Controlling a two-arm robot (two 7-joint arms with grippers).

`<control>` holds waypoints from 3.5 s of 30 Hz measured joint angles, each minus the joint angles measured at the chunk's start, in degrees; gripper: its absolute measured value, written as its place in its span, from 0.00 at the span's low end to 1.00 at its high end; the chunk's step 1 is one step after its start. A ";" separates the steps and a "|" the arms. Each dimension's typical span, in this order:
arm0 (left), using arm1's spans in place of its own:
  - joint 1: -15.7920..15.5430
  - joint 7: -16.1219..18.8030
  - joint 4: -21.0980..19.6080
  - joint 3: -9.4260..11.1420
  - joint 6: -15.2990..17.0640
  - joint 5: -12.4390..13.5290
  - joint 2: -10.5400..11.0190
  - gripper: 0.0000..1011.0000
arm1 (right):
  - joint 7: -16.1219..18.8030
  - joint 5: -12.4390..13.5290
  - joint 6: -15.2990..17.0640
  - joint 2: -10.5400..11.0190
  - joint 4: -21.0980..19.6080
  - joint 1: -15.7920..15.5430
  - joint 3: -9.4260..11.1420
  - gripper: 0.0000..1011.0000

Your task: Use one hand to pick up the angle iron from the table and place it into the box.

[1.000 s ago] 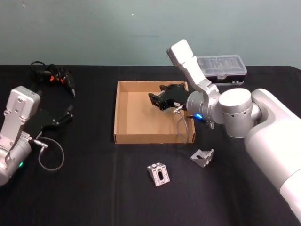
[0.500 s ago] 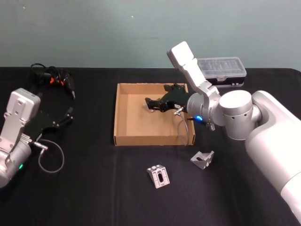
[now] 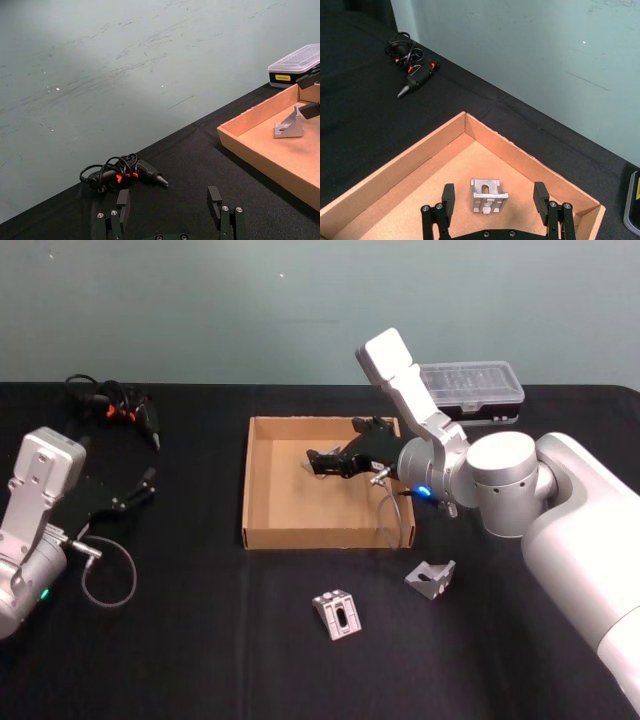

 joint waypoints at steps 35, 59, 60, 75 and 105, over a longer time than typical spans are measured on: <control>0.00 0.00 0.00 0.00 0.00 0.00 0.00 1.00 | -0.29 5.23 15.88 18.30 -49.76 -31.82 12.43 0.99; 0.00 0.00 0.00 0.00 0.00 0.00 0.00 1.00 | -4.33 6.53 20.96 18.83 -50.92 -39.68 14.81 0.99; 0.00 0.00 0.00 0.00 0.00 0.00 0.00 1.00 | -4.39 6.44 20.96 18.78 -50.88 -39.72 14.86 0.99; 0.00 0.00 0.00 0.00 0.00 0.00 0.00 1.00 | -5.17 4.24 18.58 16.72 -48.86 -40.08 16.16 0.99; 0.00 0.00 0.00 0.00 0.00 0.00 0.00 1.00 | -4.57 3.66 17.47 15.97 -47.73 -39.62 16.19 0.63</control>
